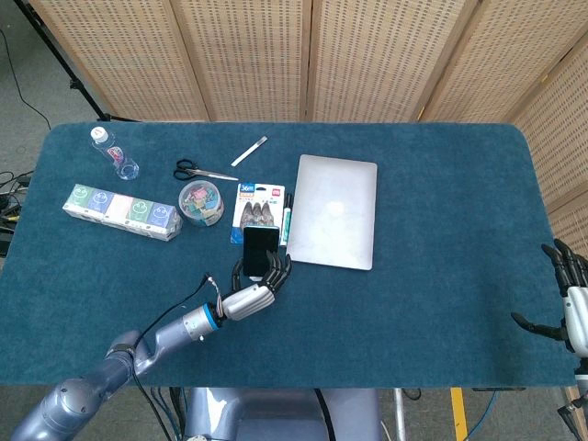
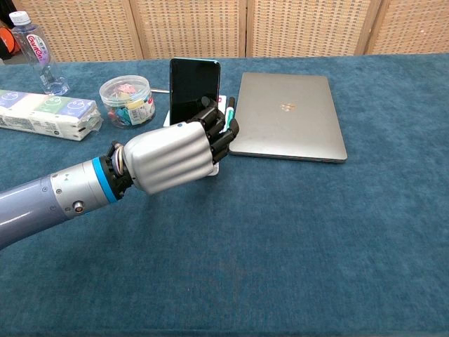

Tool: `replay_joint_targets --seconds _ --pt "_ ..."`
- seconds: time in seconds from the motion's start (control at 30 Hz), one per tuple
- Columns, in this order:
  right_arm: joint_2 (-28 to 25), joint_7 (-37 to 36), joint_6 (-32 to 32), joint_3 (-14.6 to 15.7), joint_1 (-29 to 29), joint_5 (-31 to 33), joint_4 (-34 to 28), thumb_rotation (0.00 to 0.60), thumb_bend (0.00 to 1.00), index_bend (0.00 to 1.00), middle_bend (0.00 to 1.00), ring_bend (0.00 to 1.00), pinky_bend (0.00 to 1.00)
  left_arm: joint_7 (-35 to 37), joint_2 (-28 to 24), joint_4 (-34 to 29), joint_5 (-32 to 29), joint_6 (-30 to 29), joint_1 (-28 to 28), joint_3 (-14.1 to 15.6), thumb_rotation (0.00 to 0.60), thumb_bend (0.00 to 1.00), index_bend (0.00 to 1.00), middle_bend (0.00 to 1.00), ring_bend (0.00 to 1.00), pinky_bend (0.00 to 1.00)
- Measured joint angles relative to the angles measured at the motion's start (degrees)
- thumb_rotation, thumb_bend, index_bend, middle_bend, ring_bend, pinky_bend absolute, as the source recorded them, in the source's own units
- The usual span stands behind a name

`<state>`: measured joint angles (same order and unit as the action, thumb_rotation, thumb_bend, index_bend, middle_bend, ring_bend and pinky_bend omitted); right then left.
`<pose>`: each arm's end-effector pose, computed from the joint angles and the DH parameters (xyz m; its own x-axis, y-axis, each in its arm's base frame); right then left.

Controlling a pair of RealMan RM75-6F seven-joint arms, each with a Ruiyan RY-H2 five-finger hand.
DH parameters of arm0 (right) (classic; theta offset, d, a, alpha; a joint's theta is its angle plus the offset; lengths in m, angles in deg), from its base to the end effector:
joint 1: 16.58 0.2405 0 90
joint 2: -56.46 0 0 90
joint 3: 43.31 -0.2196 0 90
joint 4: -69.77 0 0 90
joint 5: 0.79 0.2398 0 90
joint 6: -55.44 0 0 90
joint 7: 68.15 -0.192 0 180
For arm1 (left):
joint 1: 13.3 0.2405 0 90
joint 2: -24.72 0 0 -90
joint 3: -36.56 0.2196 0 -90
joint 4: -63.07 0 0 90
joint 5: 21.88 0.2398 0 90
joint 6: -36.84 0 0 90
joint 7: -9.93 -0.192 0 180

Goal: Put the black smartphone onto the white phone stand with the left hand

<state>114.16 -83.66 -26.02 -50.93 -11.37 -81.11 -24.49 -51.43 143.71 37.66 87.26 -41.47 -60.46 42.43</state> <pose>-0.3040 -0.2499 0.1590 0.1931 0.0457 0.9801 -0.9795 0.0665 0.1899 -0.0847 0.3249 -0.1435 0.4680 -0.8781 -0.0994 -0.4258 -0.1255 -0.8961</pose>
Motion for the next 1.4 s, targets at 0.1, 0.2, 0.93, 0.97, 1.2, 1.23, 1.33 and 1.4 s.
replay_joint_targets --seconds 0.1,0.2,0.93,0.97,1.2,1.23,1.33,1.4 --pt "0.0 0.06 0.04 -0.01 0.04 0.01 -0.11 0.6 0.0 0.0 0.0 0.0 0.0 0.07 0.27 0.26 -0.14 0.13 0.07 0.13 0.6 0.2 0.37 0.17 0.32 0.36" --pt "-0.01 0.08 0.08 -0.02 0.06 0.04 -0.18 0.6 0.0 0.0 0.0 0.0 0.0 -0.03 0.5 0.52 -0.38 0.21 0.18 0.15 0.6 0.19 0.29 0.08 0.32 0.36" --pt "-0.19 0.2 0.3 0.34 -0.02 -0.17 -0.36 0.6 0.0 0.0 0.0 0.0 0.0 1.46 -4.51 -8.39 -0.8 -4.22 2.28 0.77 0.6 0.03 0.03 0.0 0.25 0.36" --pt "-0.24 0.12 0.24 0.37 -0.06 -0.22 -0.34 0.6 0.0 0.0 0.0 0.0 0.0 1.67 -5.62 -10.12 -0.77 -4.72 2.61 0.86 0.6 0.02 0.03 0.0 0.24 0.36" --pt "-0.3 0.02 0.24 0.66 -0.17 -0.56 -0.11 0.6 0.0 0.0 0.0 0.0 0.0 4.49 -14.39 -22.67 -0.64 -8.64 5.92 1.89 0.6 0.0 0.01 0.0 0.03 0.24" --pt "-0.28 0.06 0.22 0.71 -0.18 -0.65 -0.11 0.6 0.0 0.0 0.0 0.0 0.0 5.09 -15.92 -24.49 -0.61 -9.52 6.6 2.07 0.6 0.0 0.0 0.0 0.0 0.21" --pt "-0.23 0.29 0.17 0.89 -0.24 -0.83 -0.05 0.6 0.0 0.0 0.0 0.0 0.0 8.07 -20.44 -29.37 -0.57 -12.97 8.84 2.5 0.6 0.0 0.0 0.0 0.0 0.14" --pt "-0.15 0.56 0.15 1.05 -0.28 -1.01 -0.01 0.6 0.0 0.0 0.0 0.0 0.0 11.66 -22.17 -31.26 -0.79 -15.48 10.36 2.56 0.6 0.0 0.0 0.0 0.0 0.11"
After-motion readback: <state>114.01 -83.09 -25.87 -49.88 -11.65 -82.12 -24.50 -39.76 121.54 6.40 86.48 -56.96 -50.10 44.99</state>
